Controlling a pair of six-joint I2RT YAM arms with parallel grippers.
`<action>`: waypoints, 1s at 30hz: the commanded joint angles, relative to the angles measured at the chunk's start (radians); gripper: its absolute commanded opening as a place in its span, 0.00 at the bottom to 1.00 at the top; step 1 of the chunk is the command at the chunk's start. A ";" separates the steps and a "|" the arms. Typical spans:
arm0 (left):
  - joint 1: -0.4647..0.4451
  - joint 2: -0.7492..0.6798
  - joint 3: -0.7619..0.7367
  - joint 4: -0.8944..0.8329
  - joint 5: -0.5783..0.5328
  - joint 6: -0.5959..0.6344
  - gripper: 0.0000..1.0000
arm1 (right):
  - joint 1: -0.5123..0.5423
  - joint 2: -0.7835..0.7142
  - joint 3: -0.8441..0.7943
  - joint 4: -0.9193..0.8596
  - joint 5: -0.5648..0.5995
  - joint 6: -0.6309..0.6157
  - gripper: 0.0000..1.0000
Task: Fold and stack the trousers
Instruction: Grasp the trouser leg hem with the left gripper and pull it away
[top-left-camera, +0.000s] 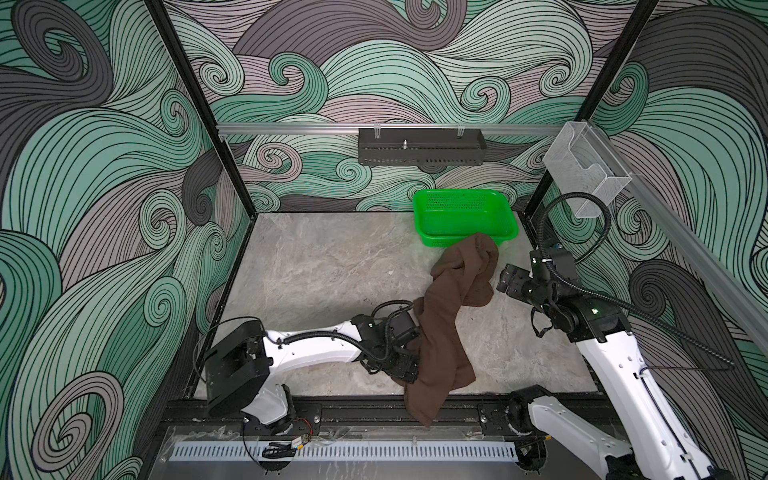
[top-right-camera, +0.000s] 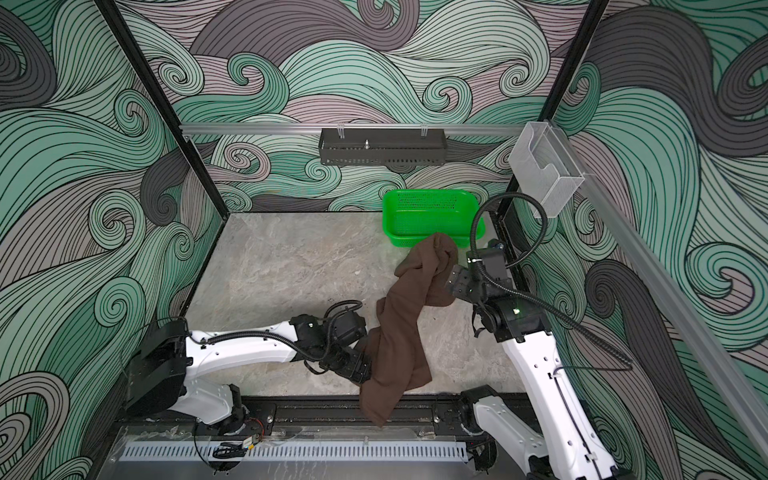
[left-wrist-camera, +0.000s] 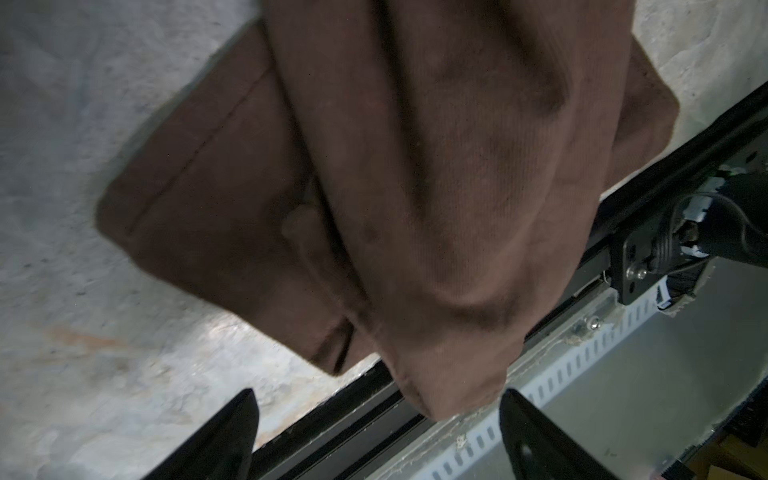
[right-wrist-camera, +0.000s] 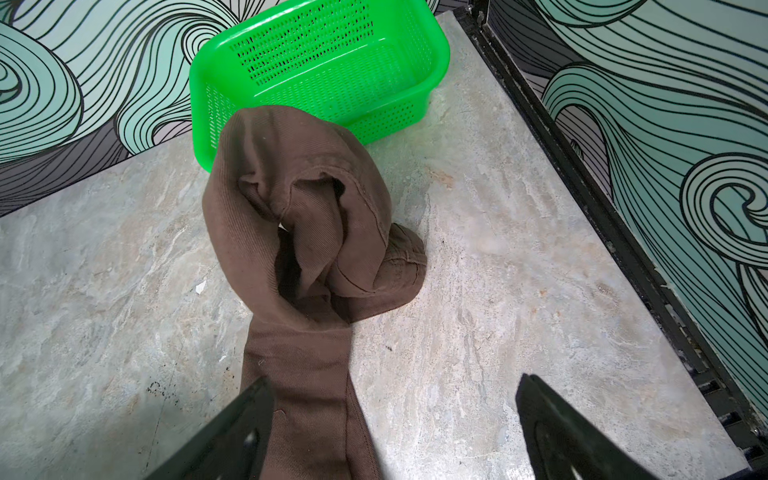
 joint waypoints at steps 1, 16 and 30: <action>-0.023 0.069 0.060 0.010 -0.061 -0.019 0.92 | -0.006 -0.010 -0.006 -0.016 -0.007 0.006 0.92; 0.009 0.081 0.080 -0.135 -0.178 -0.001 0.00 | -0.018 -0.038 -0.033 0.006 -0.037 -0.003 0.92; 0.708 -0.444 0.233 -0.533 -0.321 0.381 0.00 | -0.028 -0.002 -0.093 0.020 -0.145 0.112 0.92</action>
